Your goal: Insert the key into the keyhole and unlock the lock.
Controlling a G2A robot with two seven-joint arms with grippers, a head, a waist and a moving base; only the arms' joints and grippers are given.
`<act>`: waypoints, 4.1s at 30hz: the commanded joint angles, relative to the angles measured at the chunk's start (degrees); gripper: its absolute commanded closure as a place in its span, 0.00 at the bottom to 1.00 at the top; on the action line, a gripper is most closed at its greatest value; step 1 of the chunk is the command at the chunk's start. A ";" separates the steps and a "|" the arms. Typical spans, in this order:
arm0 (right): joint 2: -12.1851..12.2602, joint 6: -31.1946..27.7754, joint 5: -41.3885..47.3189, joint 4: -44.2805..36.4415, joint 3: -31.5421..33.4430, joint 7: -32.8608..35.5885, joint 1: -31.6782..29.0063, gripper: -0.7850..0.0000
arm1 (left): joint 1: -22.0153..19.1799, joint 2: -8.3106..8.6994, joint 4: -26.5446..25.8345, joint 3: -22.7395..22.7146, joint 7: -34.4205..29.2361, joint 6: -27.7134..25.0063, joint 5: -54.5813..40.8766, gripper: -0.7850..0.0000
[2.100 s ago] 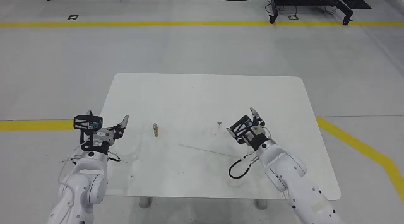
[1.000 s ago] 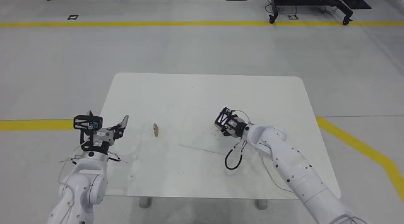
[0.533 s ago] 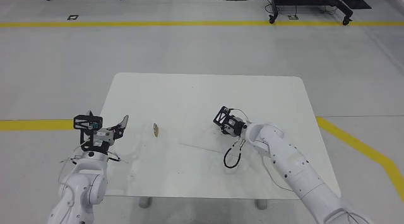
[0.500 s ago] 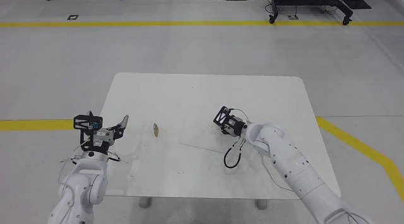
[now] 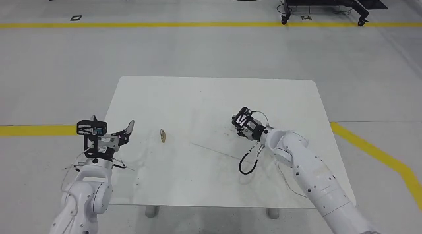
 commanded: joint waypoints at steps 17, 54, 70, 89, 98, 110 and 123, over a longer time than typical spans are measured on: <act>0.14 1.72 -0.26 0.00 0.51 0.95 -0.76 1.00 | 0.00 0.00 0.00 0.00 0.00 0.00 0.00 0.00; -0.25 -20.46 27.25 7.25 3.29 -17.27 -0.82 1.00 | -0.78 -0.11 -0.05 -2.67 -4.50 -13.06 -22.53 0.00; -2.62 -30.33 63.29 14.88 -10.43 -8.22 6.94 1.00 | -24.29 1.92 25.83 5.39 -63.93 -40.11 -100.97 0.00; -4.49 -30.33 86.10 19.21 -17.78 9.81 11.82 1.00 | -32.42 3.84 31.24 27.21 -53.59 -50.70 -93.42 0.53; -5.61 -30.33 92.46 21.15 -18.24 17.64 12.72 1.00 | -34.50 5.74 33.30 31.61 -51.97 -52.32 -96.25 0.58; -7.85 -30.33 97.27 26.21 -19.14 25.45 14.33 1.00 | -36.62 6.98 35.44 35.54 -51.37 -52.91 -98.11 0.65; -9.75 -30.33 94.85 29.98 -17.77 25.76 15.12 1.00 | -37.01 6.70 36.92 36.87 -48.48 -53.49 -94.89 0.79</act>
